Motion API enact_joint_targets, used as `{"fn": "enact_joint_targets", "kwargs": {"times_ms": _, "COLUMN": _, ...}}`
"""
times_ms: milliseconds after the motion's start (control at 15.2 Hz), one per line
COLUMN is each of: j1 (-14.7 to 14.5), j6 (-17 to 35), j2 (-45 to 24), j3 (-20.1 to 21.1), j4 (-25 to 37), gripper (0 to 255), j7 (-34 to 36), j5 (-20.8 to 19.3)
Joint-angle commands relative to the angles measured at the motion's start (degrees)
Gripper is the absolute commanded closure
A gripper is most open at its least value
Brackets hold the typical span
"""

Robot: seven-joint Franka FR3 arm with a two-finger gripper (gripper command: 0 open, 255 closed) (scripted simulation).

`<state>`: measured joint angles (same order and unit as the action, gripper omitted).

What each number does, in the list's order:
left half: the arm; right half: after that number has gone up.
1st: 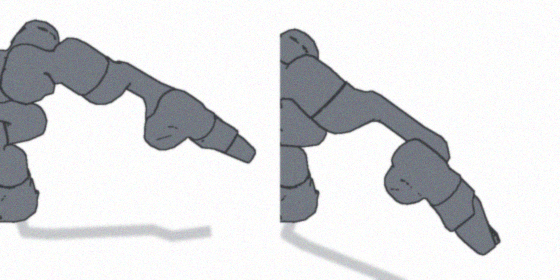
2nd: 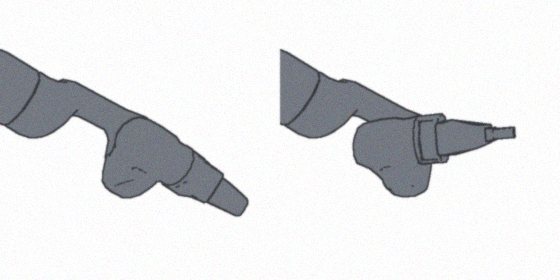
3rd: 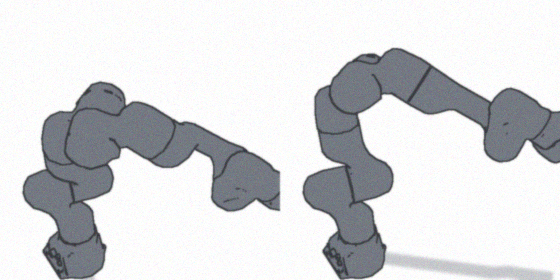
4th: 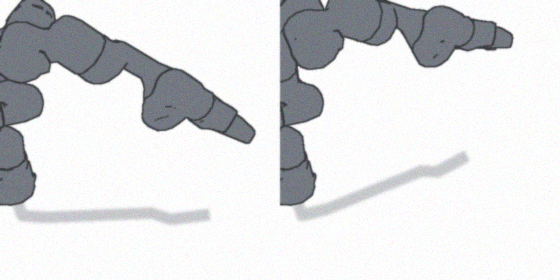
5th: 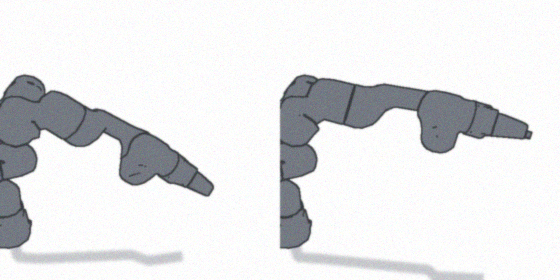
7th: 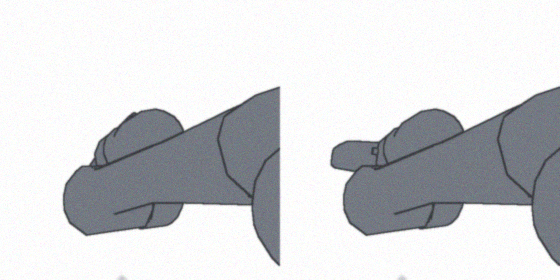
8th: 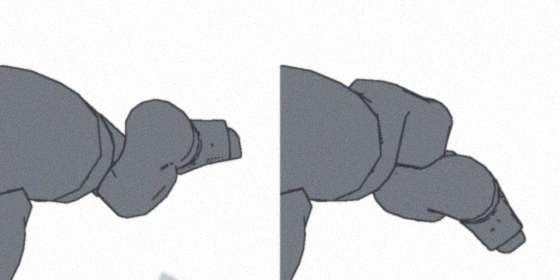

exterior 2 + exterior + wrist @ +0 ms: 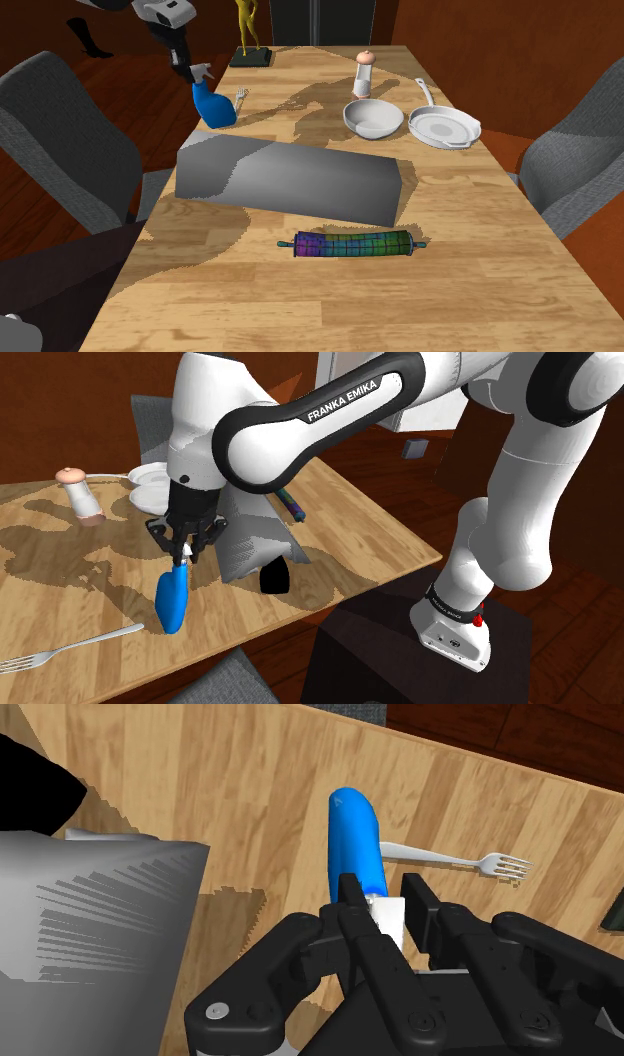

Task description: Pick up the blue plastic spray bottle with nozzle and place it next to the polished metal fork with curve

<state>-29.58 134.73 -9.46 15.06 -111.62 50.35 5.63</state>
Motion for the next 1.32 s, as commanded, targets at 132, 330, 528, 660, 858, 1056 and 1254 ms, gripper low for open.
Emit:
{"fn": "enact_joint_targets", "kwargs": {"times_ms": 132, "j1": 0.0, "j6": 0.03, "j2": -0.01, "j3": 0.0, "j4": 0.01, "gripper": 255, "j7": 0.0, "j5": 0.0}}
{"fn": "enact_joint_targets", "kwargs": {"times_ms": 330, "j1": 0.0, "j6": 0.03, "j2": 0.0, "j3": 0.0, "j4": 0.0, "gripper": 0, "j7": -0.01, "j5": 0.0}}
{"fn": "enact_joint_targets", "kwargs": {"times_ms": 528, "j1": 0.0, "j6": 0.03, "j2": 0.0, "j3": 0.0, "j4": 0.0, "gripper": 0, "j7": -0.01, "j5": 0.0}}
{"fn": "enact_joint_targets", "kwargs": {"times_ms": 660, "j1": 0.44, "j6": -3.13, "j2": 2.46, "j3": -0.04, "j4": 0.71, "gripper": 0, "j7": -0.45, "j5": 0.67}}
{"fn": "enact_joint_targets", "kwargs": {"times_ms": 858, "j1": 0.77, "j6": -6.03, "j2": 4.48, "j3": -0.17, "j4": 1.6, "gripper": 0, "j7": -0.8, "j5": 1.19}}
{"fn": "enact_joint_targets", "kwargs": {"times_ms": 1056, "j1": 0.76, "j6": -6.03, "j2": 4.48, "j3": -0.17, "j4": 1.6, "gripper": 0, "j7": -0.8, "j5": 1.2}}
{"fn": "enact_joint_targets", "kwargs": {"times_ms": 1254, "j1": 0.76, "j6": -6.03, "j2": 4.48, "j3": -0.17, "j4": 1.6, "gripper": 0, "j7": -0.8, "j5": 1.2}}
